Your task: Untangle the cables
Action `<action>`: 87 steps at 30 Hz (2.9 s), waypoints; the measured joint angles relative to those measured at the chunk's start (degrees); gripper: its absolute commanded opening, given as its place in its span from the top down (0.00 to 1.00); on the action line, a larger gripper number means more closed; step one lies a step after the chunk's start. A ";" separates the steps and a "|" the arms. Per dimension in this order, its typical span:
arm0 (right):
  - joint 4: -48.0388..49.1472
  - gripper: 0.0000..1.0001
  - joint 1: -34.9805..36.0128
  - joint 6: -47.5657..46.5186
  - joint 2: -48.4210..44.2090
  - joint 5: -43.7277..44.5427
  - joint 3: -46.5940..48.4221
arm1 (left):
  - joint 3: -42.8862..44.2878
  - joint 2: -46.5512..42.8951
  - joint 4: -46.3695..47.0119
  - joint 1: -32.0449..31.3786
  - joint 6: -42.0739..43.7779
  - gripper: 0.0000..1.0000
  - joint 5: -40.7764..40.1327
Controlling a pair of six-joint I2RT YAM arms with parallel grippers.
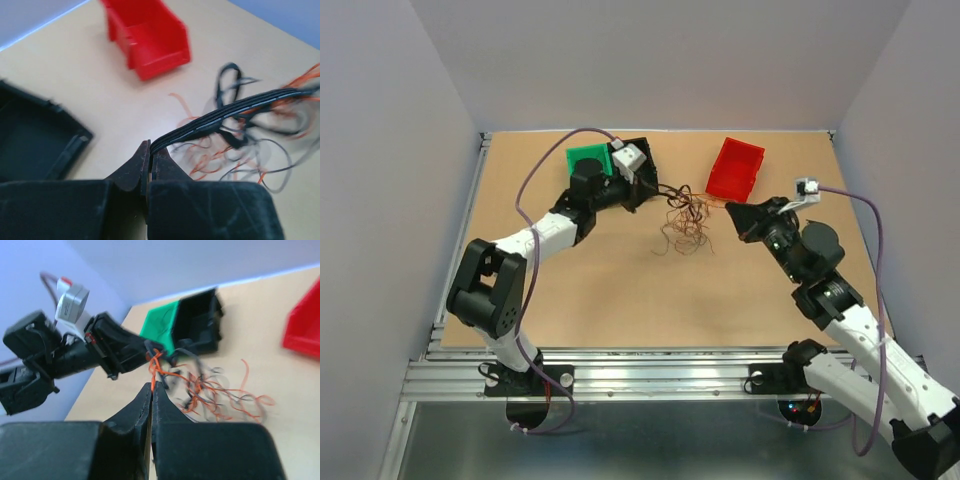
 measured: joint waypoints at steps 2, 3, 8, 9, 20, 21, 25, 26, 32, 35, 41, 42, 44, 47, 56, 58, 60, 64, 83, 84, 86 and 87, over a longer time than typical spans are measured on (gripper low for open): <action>-2.16 0.99 -0.02 0.04 -4.11 5.55 -0.04 | 0.94 1.33 0.28 3.65 -2.36 1.00 0.13; -3.34 0.99 0.02 0.04 -7.30 9.05 -0.13 | 0.96 1.73 -0.07 5.95 -3.58 1.00 -0.11; -6.71 1.00 -0.02 0.13 -22.25 23.67 -1.70 | 0.92 1.68 -0.33 7.43 -5.88 1.00 -1.97; -7.65 0.99 -0.02 0.11 -25.03 26.21 -1.95 | 0.68 1.40 -0.44 7.17 -6.12 1.00 -3.08; -14.93 1.00 -0.02 -0.15 -27.85 34.29 -3.15 | -1.70 -6.95 -1.42 6.12 -6.29 1.00 -9.09; -15.23 0.99 -0.02 -0.17 -26.82 34.36 -3.15 | -1.84 -7.39 -1.42 6.10 -6.19 1.00 -9.64; -16.39 0.99 0.00 -0.17 -24.41 35.76 -3.15 | -1.97 -8.24 -1.70 5.88 -6.01 1.00 -13.84; -16.83 0.99 0.00 -0.15 -24.68 36.81 -3.15 | -2.12 -8.68 -1.95 5.99 -6.05 1.00 -14.71; -18.27 0.99 0.00 0.50 -33.97 44.33 -4.24 | -4.35 -14.75 -3.50 8.96 -7.06 1.00 -17.31; -18.49 0.99 -0.02 0.74 -38.95 47.71 -4.74 | -4.85 -18.91 -3.43 9.70 -7.15 1.00 -17.16; -19.45 1.00 -0.02 -1.01 -38.25 44.37 -4.98 | -4.85 -21.73 -2.69 9.16 -7.04 1.00 -9.99; -19.34 1.00 -0.02 -1.46 -36.26 42.36 -4.94 | -4.85 -21.73 -2.95 8.94 -6.93 1.00 -8.90; -19.50 0.99 -0.02 -2.43 -31.71 37.11 -4.92 | -4.85 -21.73 -3.34 8.46 -6.64 1.00 -6.54; -19.45 0.94 -0.02 -3.87 -23.37 28.44 -4.85 | -4.85 -21.73 -3.61 7.76 -6.10 1.00 -4.04; -15.63 0.04 -0.02 -8.48 -1.05 7.52 -4.98 | -4.85 -23.96 -5.40 6.93 -4.15 1.00 -3.21; -9.57 0.00 -0.02 -10.32 2.19 1.49 -6.23 | -4.85 -24.79 -5.66 5.95 -3.80 1.00 -3.08; -2.62 0.00 -0.02 -11.87 5.01 -4.94 -8.13 | -4.85 -25.55 -6.08 4.66 -2.60 1.00 -2.97; 6.93 0.00 0.00 -13.90 12.48 -13.46 -8.63 | -4.85 -26.47 -7.34 2.43 -1.03 1.00 -3.04; 34.49 0.00 7.04 -21.42 47.45 -23.41 -2.62 | -4.09 -28.41 -12.55 -1.40 2.12 1.00 -5.95; 35.08 0.01 7.85 -21.77 49.81 -22.05 -0.94 | -4.09 -28.57 -12.76 -1.40 2.14 1.00 -6.08; 35.80 0.09 8.92 -22.25 53.44 -19.80 2.19 | -4.09 -28.87 -13.03 -1.40 2.19 1.00 -6.19; 36.22 0.13 9.31 -22.34 55.34 -18.56 3.78 | -4.09 -29.03 -13.09 -1.42 2.21 1.00 -6.19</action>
